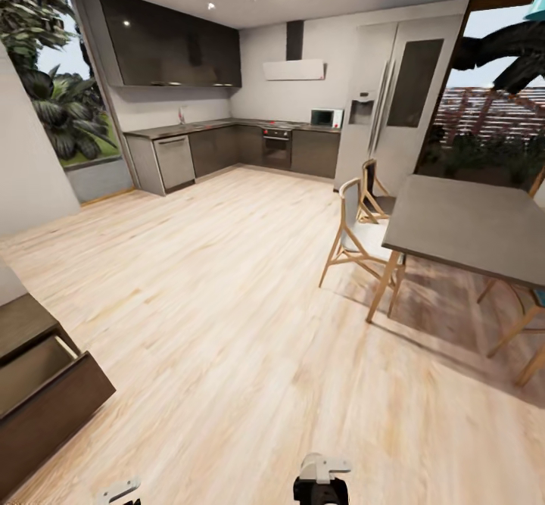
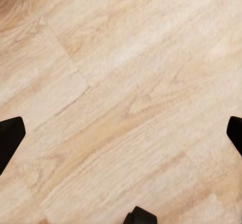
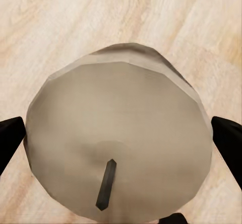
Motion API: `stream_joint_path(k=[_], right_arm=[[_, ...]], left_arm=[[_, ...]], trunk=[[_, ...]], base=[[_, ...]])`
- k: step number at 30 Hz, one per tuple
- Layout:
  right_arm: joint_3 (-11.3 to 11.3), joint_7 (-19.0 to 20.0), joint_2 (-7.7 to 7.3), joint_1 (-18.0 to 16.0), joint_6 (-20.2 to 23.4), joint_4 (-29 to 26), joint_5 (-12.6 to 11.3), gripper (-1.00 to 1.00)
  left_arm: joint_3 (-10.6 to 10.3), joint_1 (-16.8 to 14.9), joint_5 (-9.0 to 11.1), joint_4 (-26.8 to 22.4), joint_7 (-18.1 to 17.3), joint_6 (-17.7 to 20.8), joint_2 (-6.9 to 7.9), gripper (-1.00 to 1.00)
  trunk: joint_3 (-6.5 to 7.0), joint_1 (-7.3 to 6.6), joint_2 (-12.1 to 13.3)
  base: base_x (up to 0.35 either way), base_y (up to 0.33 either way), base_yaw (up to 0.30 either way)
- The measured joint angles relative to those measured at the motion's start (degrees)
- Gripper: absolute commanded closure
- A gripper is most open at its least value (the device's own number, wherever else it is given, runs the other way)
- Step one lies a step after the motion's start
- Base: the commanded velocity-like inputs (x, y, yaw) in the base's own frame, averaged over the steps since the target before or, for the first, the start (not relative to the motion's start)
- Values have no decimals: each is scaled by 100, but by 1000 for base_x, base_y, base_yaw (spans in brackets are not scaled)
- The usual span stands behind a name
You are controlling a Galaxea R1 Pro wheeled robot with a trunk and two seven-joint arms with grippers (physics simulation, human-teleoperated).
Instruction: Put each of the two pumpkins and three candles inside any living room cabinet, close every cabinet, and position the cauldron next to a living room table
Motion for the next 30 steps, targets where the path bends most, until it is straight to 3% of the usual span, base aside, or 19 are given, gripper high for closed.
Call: stream_joint_path(k=[30], right_arm=[[8,-2,29,0,0,167,8,100]], left_arm=[[0,0,-3,0,-4,1,0,-100]], trunk=[[0,0,0]], base=[[53,-6,284]])
